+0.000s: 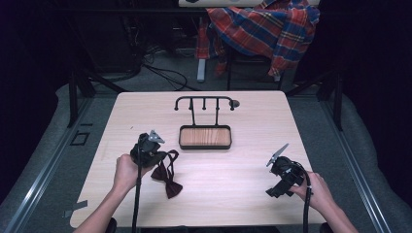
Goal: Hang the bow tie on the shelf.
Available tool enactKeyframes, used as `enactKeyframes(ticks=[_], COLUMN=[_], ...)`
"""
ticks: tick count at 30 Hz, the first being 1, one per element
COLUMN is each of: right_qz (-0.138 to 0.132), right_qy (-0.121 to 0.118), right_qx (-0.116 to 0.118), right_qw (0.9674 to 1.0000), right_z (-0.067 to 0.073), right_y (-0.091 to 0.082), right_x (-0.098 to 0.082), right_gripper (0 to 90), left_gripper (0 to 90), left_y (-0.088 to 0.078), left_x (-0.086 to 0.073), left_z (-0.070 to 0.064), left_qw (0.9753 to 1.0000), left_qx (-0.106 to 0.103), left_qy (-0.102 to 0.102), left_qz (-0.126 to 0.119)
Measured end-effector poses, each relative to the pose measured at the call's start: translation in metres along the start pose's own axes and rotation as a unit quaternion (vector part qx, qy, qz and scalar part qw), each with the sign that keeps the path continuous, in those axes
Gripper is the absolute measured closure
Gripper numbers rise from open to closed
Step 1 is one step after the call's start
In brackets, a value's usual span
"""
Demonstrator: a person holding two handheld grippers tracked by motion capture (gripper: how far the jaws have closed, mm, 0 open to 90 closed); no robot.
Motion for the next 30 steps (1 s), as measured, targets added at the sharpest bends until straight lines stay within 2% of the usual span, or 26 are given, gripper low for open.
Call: enactKeyframes(ticks=[2, 7, 8, 11, 15, 16, 18, 20, 22, 28, 30], right_qz=[-0.007, -0.009, -0.017, -0.006, -0.007, -0.017, -0.012, -0.016, -0.007, -0.017, -0.012], right_qy=[0.004, -0.002, 0.003, -0.002, 0.000, 0.005, 0.001, 0.006, 0.000, 0.005, 0.002], right_qx=[0.003, -0.006, -0.001, -0.007, -0.006, -0.001, -0.006, -0.001, -0.006, -0.001, -0.002], right_qw=[1.0000, 0.9999, 0.9998, 1.0000, 1.0000, 0.9998, 0.9999, 0.9999, 1.0000, 0.9999, 0.9999], right_z=[0.001, 0.002, 0.004, 0.001, 0.002, 0.004, 0.003, 0.003, 0.002, 0.004, 0.003], right_y=[0.000, -0.004, -0.003, -0.003, -0.003, -0.002, -0.004, -0.002, -0.003, -0.002, -0.003], right_x=[0.000, 0.000, 0.001, 0.000, 0.001, 0.001, 0.001, 0.001, 0.000, 0.001, 0.000], right_gripper=[13.4, 13.4, 13.4, 13.4, 13.3, 13.3, 13.3, 13.3, 13.3, 13.3, 13.5], left_gripper=[89.2, 89.4, 89.4, 89.3, 89.4, 89.4, 89.4, 89.4, 89.5, 89.4, 89.5], left_y=[-0.003, -0.011, -0.013, -0.018, -0.023, -0.027, -0.029, -0.030, -0.031, -0.032, -0.034], left_x=[0.001, 0.003, 0.004, 0.008, 0.012, 0.015, 0.018, 0.020, 0.022, 0.028, 0.029], left_z=[0.000, 0.003, 0.005, 0.009, 0.013, 0.016, 0.019, 0.022, 0.025, 0.029, 0.030], left_qw=[1.0000, 0.9997, 0.9996, 0.9992, 0.9986, 0.9979, 0.9974, 0.9971, 0.9969, 0.9966, 0.9964], left_qx=[0.002, 0.011, 0.014, 0.015, 0.025, 0.032, 0.033, 0.035, 0.035, 0.037, 0.036], left_qy=[-0.001, -0.007, -0.008, -0.014, -0.013, -0.016, -0.020, -0.023, -0.025, -0.026, -0.027], left_qz=[-0.005, -0.022, -0.025, -0.034, -0.045, -0.054, -0.060, -0.062, -0.065, -0.068, -0.072])
Point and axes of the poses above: each handheld gripper's, and its own axes: y roughly forward along the jaws, x roughly out of its top, z roughly to its left, the point moved 6 cm from there along y, roughly forward along the jaws, and after that the axes turned 9 degrees about z, right-handed, at the moved point
